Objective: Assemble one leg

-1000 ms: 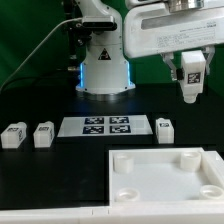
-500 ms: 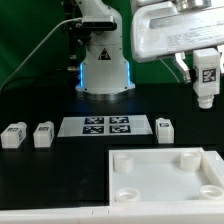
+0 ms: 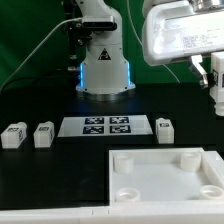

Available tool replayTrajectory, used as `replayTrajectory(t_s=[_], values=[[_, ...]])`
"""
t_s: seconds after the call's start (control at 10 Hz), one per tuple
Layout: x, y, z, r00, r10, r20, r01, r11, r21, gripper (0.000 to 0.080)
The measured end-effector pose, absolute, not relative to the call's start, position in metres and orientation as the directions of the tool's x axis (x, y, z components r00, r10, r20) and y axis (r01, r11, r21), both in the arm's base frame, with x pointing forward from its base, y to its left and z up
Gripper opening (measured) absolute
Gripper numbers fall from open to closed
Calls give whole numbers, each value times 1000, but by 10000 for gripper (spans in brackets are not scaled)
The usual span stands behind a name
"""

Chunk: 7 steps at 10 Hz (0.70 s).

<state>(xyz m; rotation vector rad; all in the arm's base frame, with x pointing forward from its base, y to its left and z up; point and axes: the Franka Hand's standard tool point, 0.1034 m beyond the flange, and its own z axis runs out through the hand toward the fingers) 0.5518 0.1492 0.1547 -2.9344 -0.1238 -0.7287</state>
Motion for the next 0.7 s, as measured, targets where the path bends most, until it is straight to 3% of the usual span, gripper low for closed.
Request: replayTrajectory(t_s=[0.4, 0.7], values=[[556, 143, 146, 879, 65, 472, 115, -990, -77, 290], [595, 141, 138, 869, 72, 490, 118, -991, -64, 290]])
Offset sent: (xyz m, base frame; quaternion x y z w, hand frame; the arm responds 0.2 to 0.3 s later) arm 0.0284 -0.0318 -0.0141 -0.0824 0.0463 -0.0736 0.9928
